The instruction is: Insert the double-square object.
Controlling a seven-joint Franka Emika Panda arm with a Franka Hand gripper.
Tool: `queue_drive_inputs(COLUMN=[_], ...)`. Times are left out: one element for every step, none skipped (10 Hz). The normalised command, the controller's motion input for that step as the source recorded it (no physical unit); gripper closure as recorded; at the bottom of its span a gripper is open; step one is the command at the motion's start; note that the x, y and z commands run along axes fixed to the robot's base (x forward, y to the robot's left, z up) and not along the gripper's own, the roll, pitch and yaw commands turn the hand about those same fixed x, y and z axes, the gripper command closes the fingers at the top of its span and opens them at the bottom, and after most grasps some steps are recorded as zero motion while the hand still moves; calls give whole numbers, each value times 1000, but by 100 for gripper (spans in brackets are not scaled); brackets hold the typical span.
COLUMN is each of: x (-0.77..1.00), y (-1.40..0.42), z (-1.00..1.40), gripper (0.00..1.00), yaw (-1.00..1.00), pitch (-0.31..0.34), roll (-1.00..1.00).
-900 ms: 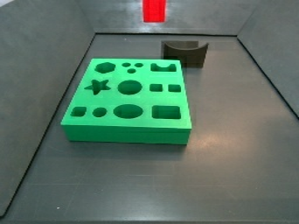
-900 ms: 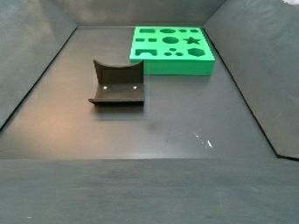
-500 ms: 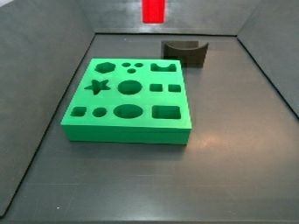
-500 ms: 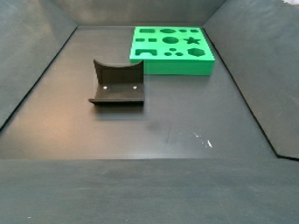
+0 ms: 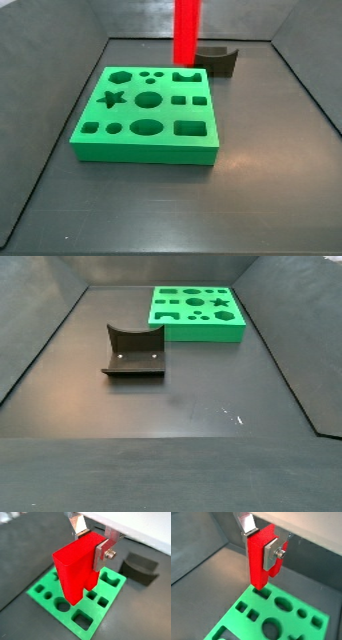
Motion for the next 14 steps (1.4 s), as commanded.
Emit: queue_drive_inputs(x=[417, 423, 249, 109, 0, 0, 0, 0, 109, 394, 380, 349, 320, 297], y=[194, 237, 74, 0, 0, 0, 0, 0, 54, 51, 20, 46, 49, 74], z=[-649, -280, -117, -106, -137, -194, -351, -457, -369, -229, -234, -200, -120, -157], gripper=[100, 100, 100, 100, 100, 100, 100, 100, 100, 100, 100, 100, 100, 100], yaw=[-717, -751, -880, -966, -1000, -1000, -1000, -1000, -989, -760, -757, -791, -823, -849], pitch=[36, 0, 0, 0, 3, 16, 0, 0, 0, 0, 0, 0, 0, 0], roll=[73, -13, -61, -44, 0, 0, 14, 7, 0, -46, -40, -59, -97, -93])
